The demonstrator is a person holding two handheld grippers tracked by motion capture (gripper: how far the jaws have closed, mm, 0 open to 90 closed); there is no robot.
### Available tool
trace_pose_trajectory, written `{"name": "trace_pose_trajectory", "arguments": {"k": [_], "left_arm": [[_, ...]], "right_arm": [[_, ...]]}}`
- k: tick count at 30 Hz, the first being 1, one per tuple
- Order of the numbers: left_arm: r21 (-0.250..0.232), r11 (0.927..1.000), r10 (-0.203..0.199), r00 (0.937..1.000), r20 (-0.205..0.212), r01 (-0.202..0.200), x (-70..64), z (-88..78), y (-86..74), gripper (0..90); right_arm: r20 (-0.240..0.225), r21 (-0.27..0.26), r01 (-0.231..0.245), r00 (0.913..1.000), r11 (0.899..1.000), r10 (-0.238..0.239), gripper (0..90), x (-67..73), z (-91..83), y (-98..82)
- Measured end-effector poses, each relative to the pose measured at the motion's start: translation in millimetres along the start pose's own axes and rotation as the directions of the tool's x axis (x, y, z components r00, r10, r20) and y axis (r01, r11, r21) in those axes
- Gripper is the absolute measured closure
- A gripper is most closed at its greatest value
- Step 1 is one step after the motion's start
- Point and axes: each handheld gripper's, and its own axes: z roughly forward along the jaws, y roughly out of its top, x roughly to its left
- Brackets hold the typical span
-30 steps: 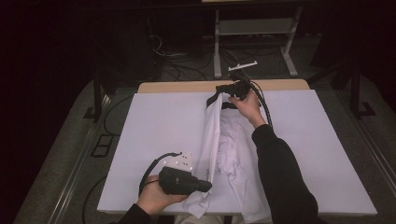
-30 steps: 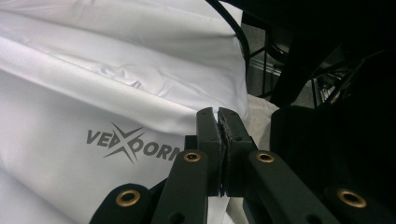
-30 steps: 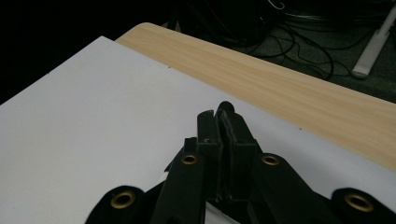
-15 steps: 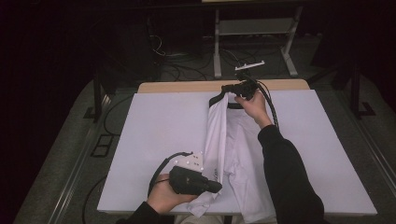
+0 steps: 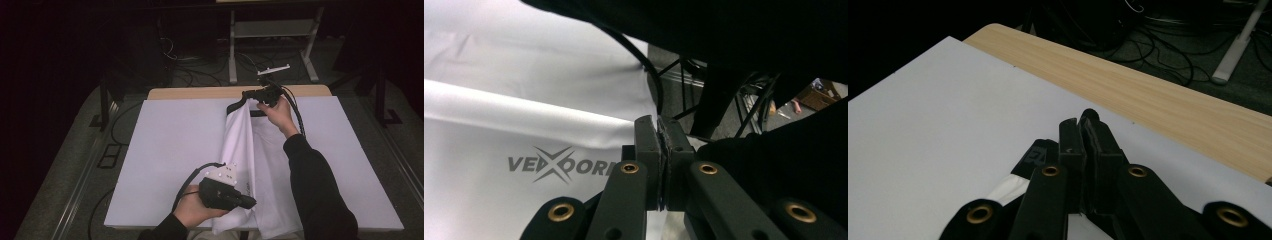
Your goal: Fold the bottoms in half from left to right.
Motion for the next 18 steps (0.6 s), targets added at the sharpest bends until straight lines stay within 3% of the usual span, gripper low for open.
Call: {"name": "trace_pose_trajectory", "arguments": {"k": [18], "left_arm": [[-0.011,0.9995,0.030,0.9971,0.070,-0.030,6.3,35.0,22.5,87.8]], "right_arm": [[0.014,0.028,0.014,0.9998,1.000,-0.014,85.2,-16.0,-14.3,-3.5]]}}
